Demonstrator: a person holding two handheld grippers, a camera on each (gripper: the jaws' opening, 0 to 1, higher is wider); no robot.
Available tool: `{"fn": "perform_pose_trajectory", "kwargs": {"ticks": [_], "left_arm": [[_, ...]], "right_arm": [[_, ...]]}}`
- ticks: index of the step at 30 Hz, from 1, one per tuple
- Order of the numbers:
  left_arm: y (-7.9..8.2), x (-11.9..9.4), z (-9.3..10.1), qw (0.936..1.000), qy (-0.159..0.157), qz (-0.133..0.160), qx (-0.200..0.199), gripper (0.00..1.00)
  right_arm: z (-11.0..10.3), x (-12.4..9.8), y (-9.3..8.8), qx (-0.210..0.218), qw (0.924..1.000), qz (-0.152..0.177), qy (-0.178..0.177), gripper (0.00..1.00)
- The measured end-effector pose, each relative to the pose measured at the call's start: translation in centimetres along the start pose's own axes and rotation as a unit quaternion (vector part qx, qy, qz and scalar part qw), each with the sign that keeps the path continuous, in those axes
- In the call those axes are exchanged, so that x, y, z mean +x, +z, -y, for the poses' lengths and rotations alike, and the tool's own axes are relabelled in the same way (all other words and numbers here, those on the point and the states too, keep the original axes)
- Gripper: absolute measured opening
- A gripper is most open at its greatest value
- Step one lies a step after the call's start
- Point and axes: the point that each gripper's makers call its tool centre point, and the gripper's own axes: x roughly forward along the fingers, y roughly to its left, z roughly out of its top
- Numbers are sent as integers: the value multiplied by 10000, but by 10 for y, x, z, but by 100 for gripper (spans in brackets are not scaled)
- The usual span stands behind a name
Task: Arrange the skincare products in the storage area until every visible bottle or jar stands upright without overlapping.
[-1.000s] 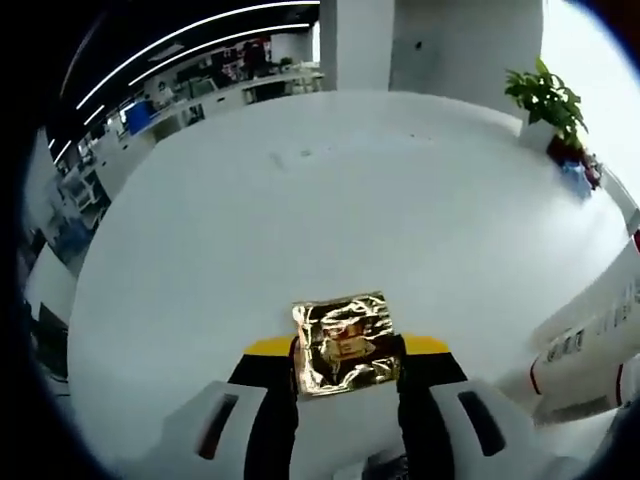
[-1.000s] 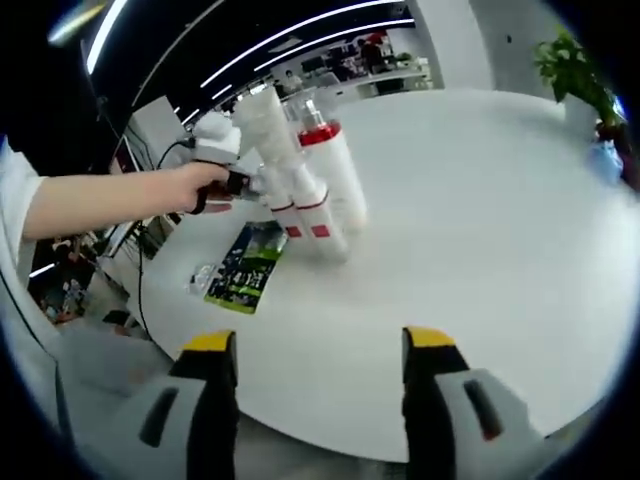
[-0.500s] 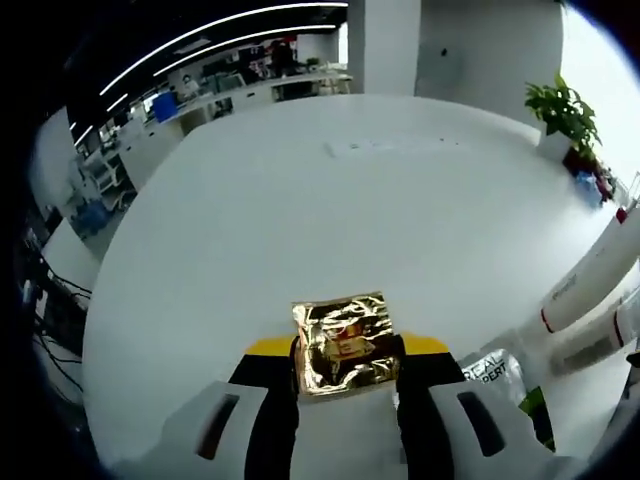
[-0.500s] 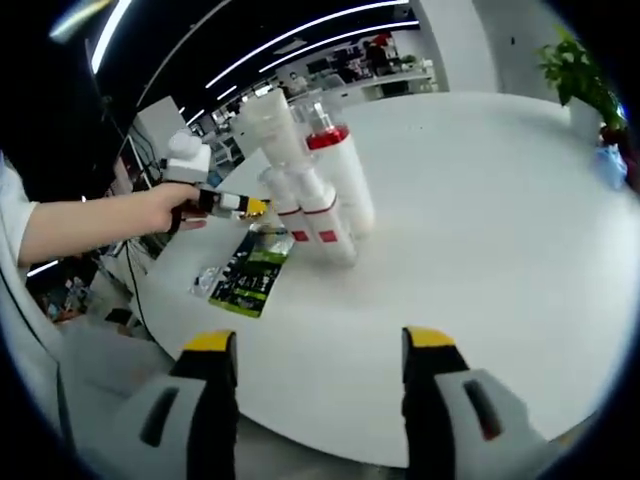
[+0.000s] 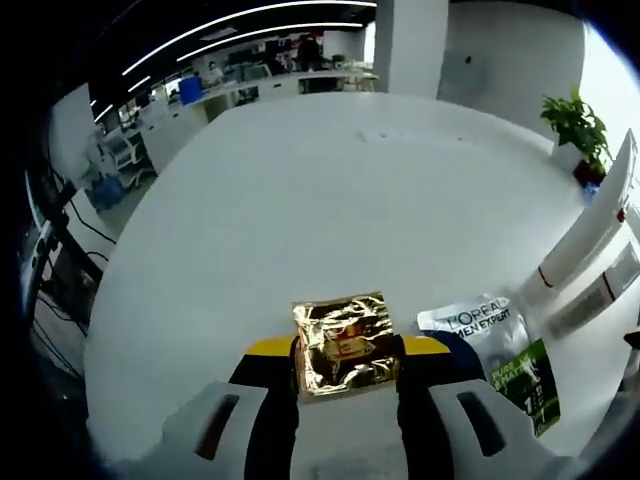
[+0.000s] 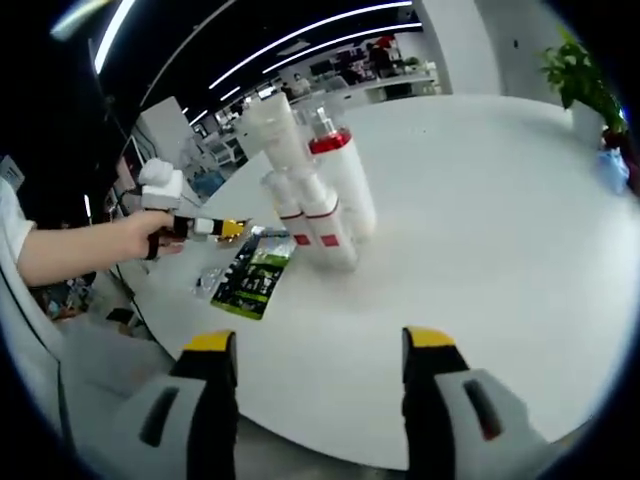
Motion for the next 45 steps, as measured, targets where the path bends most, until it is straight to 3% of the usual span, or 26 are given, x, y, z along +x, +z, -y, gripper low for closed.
{"fn": "perform_pose_trajectory", "kwargs": {"ticks": [8, 21, 35, 45], "left_arm": [[-14, -8, 12, 10000, 1, -50, 52, 35], [-27, -10, 6, 9999, 75, -134, 45, 36], [-25, -14, 6, 9999, 33, -101, 87, 44], [-8, -52, 9, 9989, -323, 342, 37, 57]], "right_arm": [[-2, -2, 2, -30, 10000, 26, 18, 67], [-3, -7, -1, -53, 10000, 16, -3, 67], [-4, -14, 5, -79, 9999, 118, -48, 68], [-6, -27, 19, -280, 9988, 395, -44, 75]]}}
